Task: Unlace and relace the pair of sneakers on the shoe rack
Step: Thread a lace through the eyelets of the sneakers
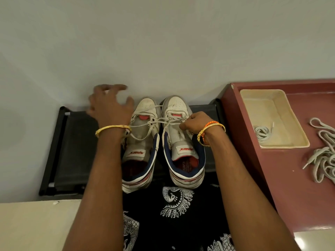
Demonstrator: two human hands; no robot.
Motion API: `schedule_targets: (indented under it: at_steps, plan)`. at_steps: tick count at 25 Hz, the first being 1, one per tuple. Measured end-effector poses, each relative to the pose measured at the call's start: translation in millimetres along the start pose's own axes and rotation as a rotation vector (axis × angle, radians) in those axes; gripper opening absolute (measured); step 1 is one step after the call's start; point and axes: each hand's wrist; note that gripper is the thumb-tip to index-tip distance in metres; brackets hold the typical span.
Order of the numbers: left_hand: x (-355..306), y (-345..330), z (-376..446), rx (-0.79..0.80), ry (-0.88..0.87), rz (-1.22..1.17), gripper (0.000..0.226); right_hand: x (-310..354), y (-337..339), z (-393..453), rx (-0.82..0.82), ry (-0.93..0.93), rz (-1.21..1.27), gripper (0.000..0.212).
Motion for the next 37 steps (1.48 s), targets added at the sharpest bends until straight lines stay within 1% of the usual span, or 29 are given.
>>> schedule_targets:
  at_steps: [1,2,3,4,6,10,12,14,16,18,20,21,22,23,24,25,26,28,29,30,31,32,37]
  plan:
    - [-12.2,-8.9,-5.3,0.172,-0.156,0.165,0.026,0.4,0.4,-0.6,0.005,-0.002,-0.009,0.022]
    - [-24.2,-18.1,-11.3,0.331,-0.262,0.266,0.022,0.6,0.5,-1.3,0.006,-0.002,-0.023,0.021]
    - [-33.0,-27.1,-17.1,0.461,-0.316,0.319,0.02,0.7,0.2,-1.4,0.008,-0.002,-0.031,0.018]
    - [-38.5,-33.7,-21.6,0.55,-0.324,0.334,0.018,0.6,0.0,-1.6,0.008,-0.003,-0.029,0.015]
    - [-39.5,-41.9,-23.4,0.607,-0.306,0.327,0.018,0.0,-0.4,-2.5,0.004,-0.003,-0.004,0.017]
    - [-33.7,-41.6,-22.6,0.615,-0.261,0.292,0.019,0.9,-2.1,-4.3,-0.009,-0.005,-0.002,0.018]
    - [-30.6,-38.7,-23.6,0.529,-0.225,0.186,0.016,1.4,-2.6,-4.0,-0.022,-0.014,-0.002,0.02]
    - [-21.5,-29.9,-19.7,0.328,-0.114,0.021,0.015,1.0,-3.1,-1.5,-0.026,-0.024,0.01,0.023]
    - [-9.2,-17.7,-10.3,0.086,0.054,-0.213,0.011,-0.1,-2.9,0.7,-0.029,-0.032,0.014,0.024]
    - [5.5,-4.4,0.0,-0.153,0.264,-0.563,0.012,-0.2,-1.9,0.6,-0.025,-0.038,0.019,0.023]
    - [16.5,8.6,11.1,-0.338,0.563,-0.984,0.018,0.6,0.7,-2.9,-0.013,-0.041,0.029,0.018]
    - [20.6,12.5,15.1,-0.401,0.703,-1.198,0.022,0.6,2.4,-4.6,-0.009,-0.042,0.035,0.016]
    - [22.9,15.9,16.8,-0.453,0.793,-1.373,0.025,0.4,3.8,-5.6,-0.009,-0.044,0.041,0.013]
    - [22.4,17.3,17.0,-0.481,0.816,-1.46,0.024,0.1,5.1,-6.2,-0.009,-0.047,0.045,0.011]
    - [19.0,17.7,16.9,-0.463,0.763,-1.413,0.02,-0.3,5.4,-6.4,-0.008,-0.05,0.048,0.01]
    - [13.7,16.4,15.4,-0.381,0.634,-1.208,0.015,-0.1,4.9,-6.7,-0.006,-0.052,0.051,0.009]
    - [7.4,12.2,11.3,-0.24,0.438,-0.894,0.014,0.2,4.0,-7.0,-0.005,-0.053,0.053,0.009]
    - [-4.7,-5.4,-3.9,0.124,-0.007,-0.232,0.019,0.7,2.9,-7.0,-0.007,-0.051,0.057,0.01]
    - [-12.9,-15.5,-11.9,0.326,-0.142,0.011,0.019,0.6,2.6,-6.9,-0.004,-0.048,0.06,0.012]
    - [-21.4,-24.2,-18.9,0.484,-0.212,0.156,0.018,0.8,2.7,-7.4,-0.002,-0.044,0.061,0.013]
    - [-28.7,-30.7,-23.3,0.58,-0.234,0.217,0.018,1.0,2.9,-7.7,0.0,-0.039,0.062,0.011]
    - [-32.7,-35.8,-25.4,0.621,-0.229,0.23,0.019,1.0,2.5,-8.0,0.001,-0.038,0.065,0.009]
    - [-34.7,-40.7,-22.9,0.643,-0.19,0.25,0.021,0.6,2.5,-7.5,0.003,-0.038,0.037,0.012]
Point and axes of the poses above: each hand's wrist, its own z-axis towards the middle knuckle, its own y-axis out of the back of the hand, x = y × z, and after that the axes turned 8 degrees about -y, right-handed
